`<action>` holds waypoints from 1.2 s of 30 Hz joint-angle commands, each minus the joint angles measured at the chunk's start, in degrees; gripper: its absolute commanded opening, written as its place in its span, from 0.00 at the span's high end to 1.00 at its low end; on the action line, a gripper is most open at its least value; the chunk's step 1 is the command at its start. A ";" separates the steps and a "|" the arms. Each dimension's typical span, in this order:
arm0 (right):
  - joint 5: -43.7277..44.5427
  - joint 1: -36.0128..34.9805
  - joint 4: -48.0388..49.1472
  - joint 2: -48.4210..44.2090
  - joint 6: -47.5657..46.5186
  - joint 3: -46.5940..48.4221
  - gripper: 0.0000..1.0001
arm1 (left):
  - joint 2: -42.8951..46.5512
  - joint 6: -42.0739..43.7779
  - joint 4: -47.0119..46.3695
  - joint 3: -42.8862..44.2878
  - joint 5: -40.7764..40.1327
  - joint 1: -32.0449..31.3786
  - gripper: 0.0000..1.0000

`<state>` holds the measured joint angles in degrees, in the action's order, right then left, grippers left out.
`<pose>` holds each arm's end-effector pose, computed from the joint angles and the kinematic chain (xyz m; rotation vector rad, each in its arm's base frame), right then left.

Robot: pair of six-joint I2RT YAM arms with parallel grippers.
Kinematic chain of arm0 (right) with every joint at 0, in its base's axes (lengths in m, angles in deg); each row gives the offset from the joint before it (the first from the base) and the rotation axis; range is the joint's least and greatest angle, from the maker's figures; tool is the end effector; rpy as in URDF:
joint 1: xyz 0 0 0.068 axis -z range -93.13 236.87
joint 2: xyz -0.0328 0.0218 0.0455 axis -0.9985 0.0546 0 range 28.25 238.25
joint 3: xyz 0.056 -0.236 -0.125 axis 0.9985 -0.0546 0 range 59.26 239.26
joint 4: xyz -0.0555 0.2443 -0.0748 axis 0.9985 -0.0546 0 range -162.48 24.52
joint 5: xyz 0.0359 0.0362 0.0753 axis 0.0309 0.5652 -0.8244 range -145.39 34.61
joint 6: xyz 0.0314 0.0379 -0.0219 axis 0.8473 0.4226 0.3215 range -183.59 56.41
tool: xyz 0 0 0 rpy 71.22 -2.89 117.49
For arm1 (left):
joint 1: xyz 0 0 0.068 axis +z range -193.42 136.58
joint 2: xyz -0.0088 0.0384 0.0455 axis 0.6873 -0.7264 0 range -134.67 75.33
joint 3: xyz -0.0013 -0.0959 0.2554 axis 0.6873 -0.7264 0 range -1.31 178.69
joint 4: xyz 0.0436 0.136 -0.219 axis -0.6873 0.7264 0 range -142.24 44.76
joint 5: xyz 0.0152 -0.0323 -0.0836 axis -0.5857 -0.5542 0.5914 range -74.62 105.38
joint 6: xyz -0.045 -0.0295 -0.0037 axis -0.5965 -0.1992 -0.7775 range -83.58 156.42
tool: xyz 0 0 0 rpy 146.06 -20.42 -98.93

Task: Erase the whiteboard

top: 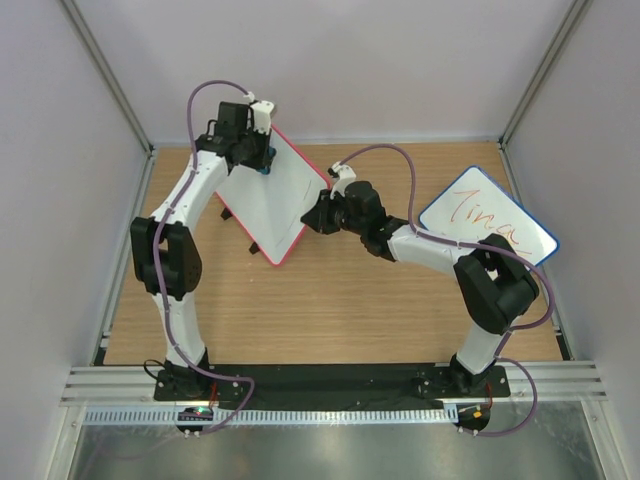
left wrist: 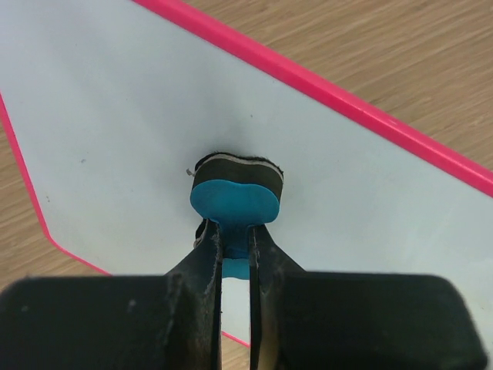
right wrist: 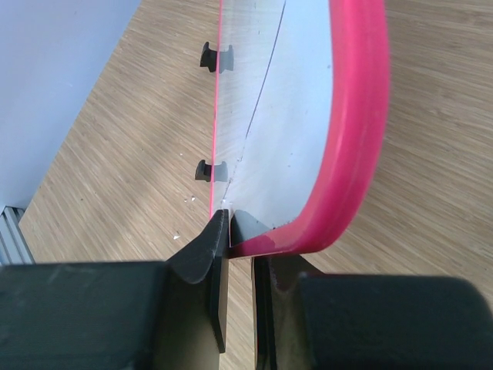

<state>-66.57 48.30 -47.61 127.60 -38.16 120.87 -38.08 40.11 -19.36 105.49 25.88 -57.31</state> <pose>0.3051 0.2522 0.2346 -0.3693 1.9916 0.9194 0.4443 -0.1164 0.3178 0.4425 2.2202 -0.3019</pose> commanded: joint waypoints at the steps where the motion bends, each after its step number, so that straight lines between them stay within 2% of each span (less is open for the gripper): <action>1: -1.57 -3.18 -6.88 0.32 -9.61 0.27 0.99 | -2.17 0.80 -1.51 3.85 -1.72 -1.05 1.00; 7: -1.48 -3.27 -6.71 0.14 -9.96 0.10 0.99 | 2.56 0.45 -0.72 0.09 4.87 -3.33 1.00; 16: -2.18 -3.27 -5.13 -0.12 -9.17 -0.61 0.99 | 11.71 -0.52 -0.28 -9.42 13.93 -11.86 1.00; 23: -2.27 -3.27 -4.95 -0.03 -8.64 -0.34 0.99 | 9.96 -1.13 -0.01 -10.12 13.06 -14.59 1.00; 27: -1.92 -3.27 -4.95 -0.65 -8.82 -0.70 0.99 | 8.64 0.01 0.60 -11.08 9.19 -14.50 1.00; 30: -1.83 -3.27 -5.12 -1.18 -9.08 -1.13 0.99 | 9.25 1.50 0.43 -14.86 6.03 -14.23 1.00; 36: -1.83 -3.27 -4.77 -1.35 -9.08 -1.75 0.99 | 11.27 3.17 -0.72 -26.46 4.61 -11.51 1.00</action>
<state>-64.86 48.39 -47.90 127.60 -35.62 120.12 -24.09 41.70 -22.48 85.14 32.88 -69.74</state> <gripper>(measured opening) 0.183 0.078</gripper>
